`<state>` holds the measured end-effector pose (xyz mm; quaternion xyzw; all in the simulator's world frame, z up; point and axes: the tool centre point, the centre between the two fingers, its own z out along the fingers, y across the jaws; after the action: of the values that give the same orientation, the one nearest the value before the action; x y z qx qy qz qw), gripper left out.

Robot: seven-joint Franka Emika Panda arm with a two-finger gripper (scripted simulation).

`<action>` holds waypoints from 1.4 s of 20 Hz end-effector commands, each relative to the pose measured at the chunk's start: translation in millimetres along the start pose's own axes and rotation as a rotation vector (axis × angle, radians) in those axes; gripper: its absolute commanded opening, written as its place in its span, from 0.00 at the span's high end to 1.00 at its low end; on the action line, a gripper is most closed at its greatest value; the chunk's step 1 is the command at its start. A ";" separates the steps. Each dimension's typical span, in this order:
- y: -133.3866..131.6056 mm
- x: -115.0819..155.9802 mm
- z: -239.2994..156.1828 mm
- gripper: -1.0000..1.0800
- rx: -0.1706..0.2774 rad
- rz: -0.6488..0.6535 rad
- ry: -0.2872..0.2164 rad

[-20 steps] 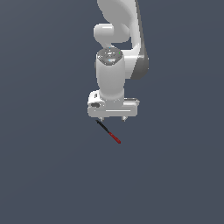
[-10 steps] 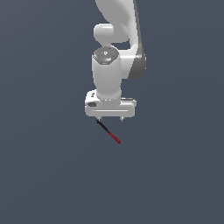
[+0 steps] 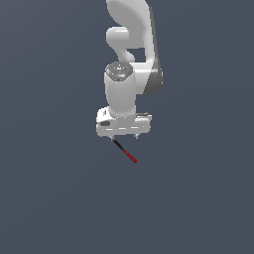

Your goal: Pick up the object and move it to a goal position.

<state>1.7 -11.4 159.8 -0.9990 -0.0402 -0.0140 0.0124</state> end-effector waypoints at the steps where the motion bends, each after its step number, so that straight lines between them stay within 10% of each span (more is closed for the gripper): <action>1: 2.2 -2.5 8.6 0.04 -0.004 -0.053 -0.003; 28: 15.5 -36.5 98.0 0.04 -0.014 -0.663 -0.035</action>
<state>-30.0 -27.2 62.5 -0.9347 -0.3554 -0.0001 -0.0003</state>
